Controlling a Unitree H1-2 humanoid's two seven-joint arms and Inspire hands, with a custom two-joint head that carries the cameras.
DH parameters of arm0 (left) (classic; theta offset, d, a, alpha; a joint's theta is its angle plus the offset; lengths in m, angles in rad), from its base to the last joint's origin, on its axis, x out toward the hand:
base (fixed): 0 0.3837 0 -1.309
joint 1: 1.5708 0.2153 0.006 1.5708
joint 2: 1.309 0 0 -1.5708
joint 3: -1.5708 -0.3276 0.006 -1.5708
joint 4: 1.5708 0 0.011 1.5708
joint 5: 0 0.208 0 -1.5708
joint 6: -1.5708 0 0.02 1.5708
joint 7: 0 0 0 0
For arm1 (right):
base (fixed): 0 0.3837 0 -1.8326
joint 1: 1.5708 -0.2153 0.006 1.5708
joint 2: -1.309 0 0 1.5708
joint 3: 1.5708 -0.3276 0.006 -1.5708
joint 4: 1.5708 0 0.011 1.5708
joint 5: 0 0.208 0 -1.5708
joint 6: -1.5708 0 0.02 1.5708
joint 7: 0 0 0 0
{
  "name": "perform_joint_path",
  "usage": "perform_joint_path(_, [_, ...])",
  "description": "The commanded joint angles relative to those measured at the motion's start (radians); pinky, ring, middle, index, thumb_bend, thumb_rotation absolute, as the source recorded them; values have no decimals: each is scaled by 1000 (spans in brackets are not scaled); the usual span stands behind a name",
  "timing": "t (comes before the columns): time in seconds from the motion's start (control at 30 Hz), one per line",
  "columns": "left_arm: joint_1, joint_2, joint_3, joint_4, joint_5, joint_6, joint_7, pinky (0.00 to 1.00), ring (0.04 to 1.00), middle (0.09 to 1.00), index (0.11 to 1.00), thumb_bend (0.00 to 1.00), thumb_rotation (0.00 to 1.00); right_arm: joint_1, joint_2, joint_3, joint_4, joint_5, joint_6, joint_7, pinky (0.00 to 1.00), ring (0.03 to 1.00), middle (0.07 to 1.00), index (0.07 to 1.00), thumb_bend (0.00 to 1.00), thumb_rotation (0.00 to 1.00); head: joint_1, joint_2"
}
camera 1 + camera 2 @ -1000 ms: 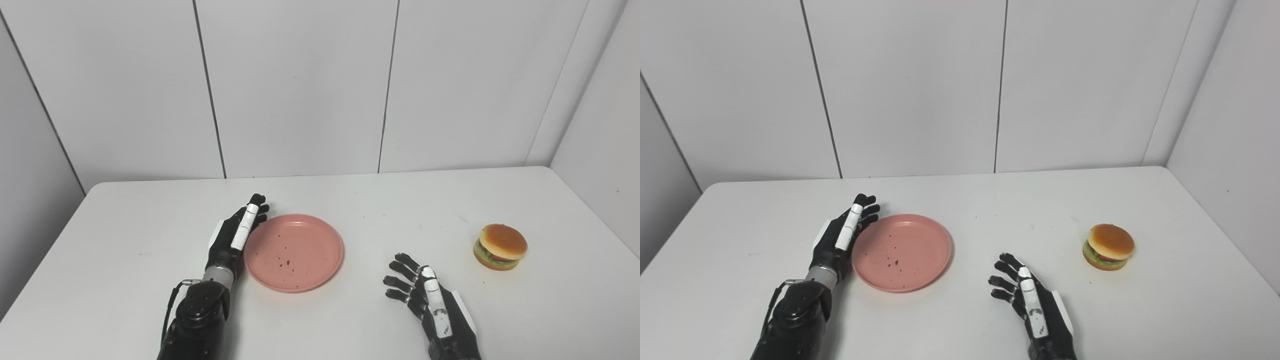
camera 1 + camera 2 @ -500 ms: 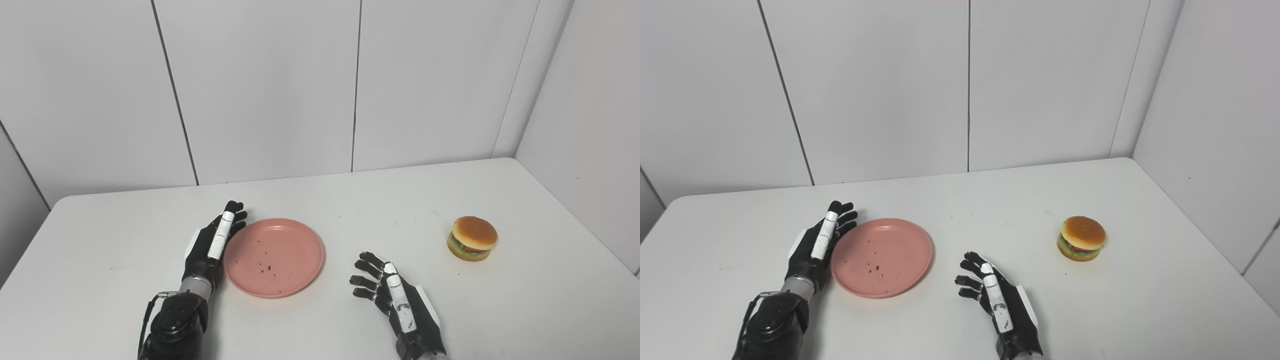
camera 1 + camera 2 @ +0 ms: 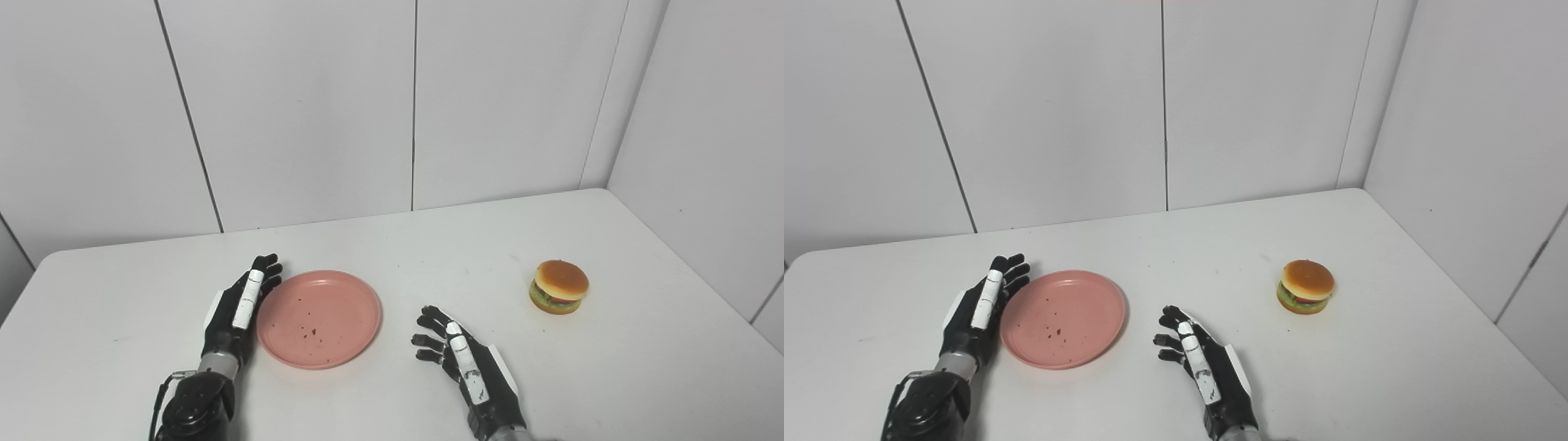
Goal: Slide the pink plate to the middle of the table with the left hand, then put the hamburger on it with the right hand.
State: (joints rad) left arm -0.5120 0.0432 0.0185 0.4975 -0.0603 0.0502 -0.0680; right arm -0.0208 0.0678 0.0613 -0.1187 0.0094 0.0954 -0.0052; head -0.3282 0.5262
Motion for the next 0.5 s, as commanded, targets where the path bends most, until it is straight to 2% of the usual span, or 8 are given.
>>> perform_joint_path(0.0, [-41, 6, 0, 8, -4, -23, -11, 958, 884, 870, 827, 887, 900, -32, -27, -12, -37, -63, -105, -28, 722, 751, 823, 837, 784, 977, 1, -1])
perform_joint_path(0.1, [-51, 2, 2, 26, -5, -33, -11, 951, 884, 870, 829, 885, 900, -48, -66, -20, -79, -125, -154, -38, 702, 746, 823, 847, 776, 996, 3, -5])
perform_joint_path(0.17, [-58, -3, 5, 39, -8, -41, -10, 957, 885, 870, 826, 887, 895, -58, -97, -25, -124, -203, -181, -56, 682, 740, 827, 853, 763, 999, 5, -10])
perform_joint_path(0.3, [-66, -9, 3, 62, -8, -50, -10, 969, 889, 869, 822, 882, 889, -99, -179, -57, -211, -365, -185, -89, 643, 737, 817, 843, 730, 1000, 3, -22])
perform_joint_path(0.47, [-73, -8, 1, 87, -3, -65, -10, 957, 884, 866, 820, 885, 886, -151, -258, -101, -207, -466, -193, -116, 640, 721, 811, 824, 785, 1000, 4, -31])
